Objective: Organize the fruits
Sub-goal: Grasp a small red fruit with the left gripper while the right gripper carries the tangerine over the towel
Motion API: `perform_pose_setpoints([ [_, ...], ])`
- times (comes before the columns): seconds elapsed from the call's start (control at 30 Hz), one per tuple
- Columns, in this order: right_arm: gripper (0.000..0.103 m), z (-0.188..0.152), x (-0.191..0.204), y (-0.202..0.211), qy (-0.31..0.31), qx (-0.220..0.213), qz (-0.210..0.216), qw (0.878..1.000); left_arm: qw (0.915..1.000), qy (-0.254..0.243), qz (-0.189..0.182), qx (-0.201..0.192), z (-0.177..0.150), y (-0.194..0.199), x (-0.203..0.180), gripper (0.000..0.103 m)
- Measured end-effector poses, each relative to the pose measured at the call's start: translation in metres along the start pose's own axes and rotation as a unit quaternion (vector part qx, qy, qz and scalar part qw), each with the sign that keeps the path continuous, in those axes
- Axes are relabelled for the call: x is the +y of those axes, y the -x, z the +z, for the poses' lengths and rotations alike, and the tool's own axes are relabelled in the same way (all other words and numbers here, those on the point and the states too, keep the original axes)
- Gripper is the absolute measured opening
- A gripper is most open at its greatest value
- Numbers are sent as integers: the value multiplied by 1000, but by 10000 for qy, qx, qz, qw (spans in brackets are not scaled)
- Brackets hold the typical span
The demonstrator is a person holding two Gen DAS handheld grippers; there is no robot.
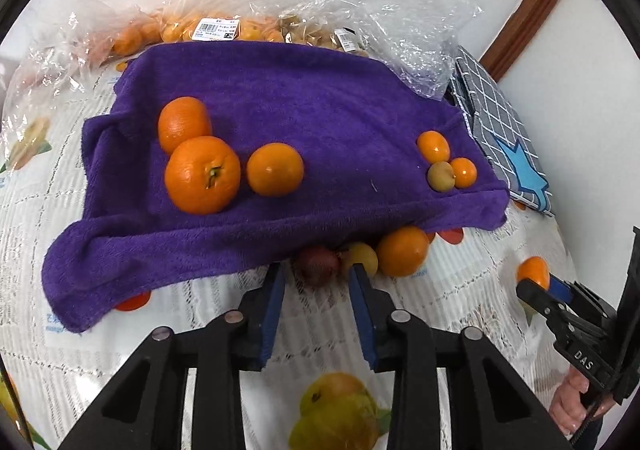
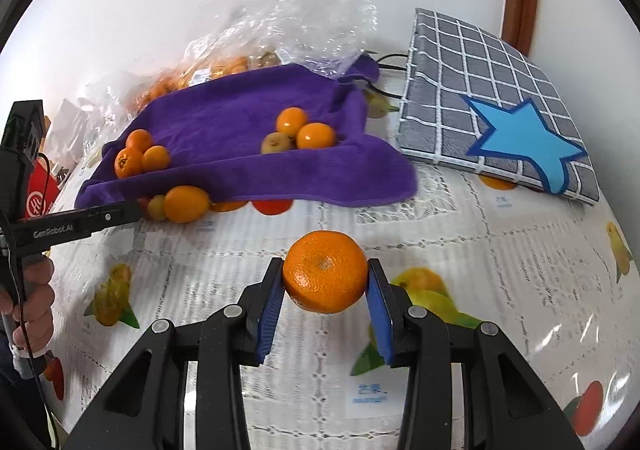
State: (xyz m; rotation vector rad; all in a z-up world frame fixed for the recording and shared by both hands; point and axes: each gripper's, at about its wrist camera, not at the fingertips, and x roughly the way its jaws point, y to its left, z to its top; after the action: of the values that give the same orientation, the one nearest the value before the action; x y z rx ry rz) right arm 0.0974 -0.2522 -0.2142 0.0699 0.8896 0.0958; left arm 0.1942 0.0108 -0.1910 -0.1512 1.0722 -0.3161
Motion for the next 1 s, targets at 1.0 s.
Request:
perform_pose_setpoints([
  [1.0, 40, 2, 15, -2, 144, 59, 145, 9998, 9989, 31, 378, -292, -7, 16, 13, 23],
])
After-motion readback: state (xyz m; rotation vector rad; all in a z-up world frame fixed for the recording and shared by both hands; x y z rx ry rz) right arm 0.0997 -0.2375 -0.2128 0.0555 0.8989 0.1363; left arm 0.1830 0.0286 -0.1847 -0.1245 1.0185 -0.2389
